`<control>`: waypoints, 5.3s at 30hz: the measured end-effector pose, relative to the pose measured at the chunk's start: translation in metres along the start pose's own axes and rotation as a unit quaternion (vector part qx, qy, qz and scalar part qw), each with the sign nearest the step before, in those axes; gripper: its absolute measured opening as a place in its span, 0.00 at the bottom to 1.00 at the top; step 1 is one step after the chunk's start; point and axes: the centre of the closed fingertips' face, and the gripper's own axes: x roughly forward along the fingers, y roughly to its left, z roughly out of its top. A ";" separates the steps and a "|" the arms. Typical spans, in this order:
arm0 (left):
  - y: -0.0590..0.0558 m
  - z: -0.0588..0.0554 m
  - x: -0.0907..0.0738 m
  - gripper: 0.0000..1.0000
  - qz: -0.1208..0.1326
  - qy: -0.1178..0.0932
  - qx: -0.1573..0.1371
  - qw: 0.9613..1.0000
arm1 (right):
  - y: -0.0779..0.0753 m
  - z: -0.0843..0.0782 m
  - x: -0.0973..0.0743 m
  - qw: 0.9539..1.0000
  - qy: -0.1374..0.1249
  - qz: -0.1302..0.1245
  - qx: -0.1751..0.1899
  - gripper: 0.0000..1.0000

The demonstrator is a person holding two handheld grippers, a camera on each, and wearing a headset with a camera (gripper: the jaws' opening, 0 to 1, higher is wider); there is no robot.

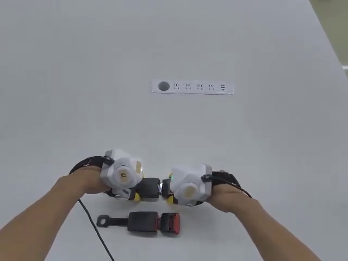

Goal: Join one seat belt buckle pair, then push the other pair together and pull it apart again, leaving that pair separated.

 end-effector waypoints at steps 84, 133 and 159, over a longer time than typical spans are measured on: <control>0.002 -0.004 0.003 0.33 0.002 -0.009 -0.011 1.000 | -0.007 -0.063 -0.040 1.000 -0.004 0.003 0.003 0.32; 0.000 -0.007 -0.004 0.40 0.016 -0.013 -0.012 1.000 | -0.008 -0.078 -0.082 1.000 0.010 -0.015 -0.006 0.51; -0.023 -0.014 -0.049 0.65 0.077 -0.151 -0.146 0.975 | 0.010 -0.094 -0.093 0.995 -0.036 -0.050 0.078 0.70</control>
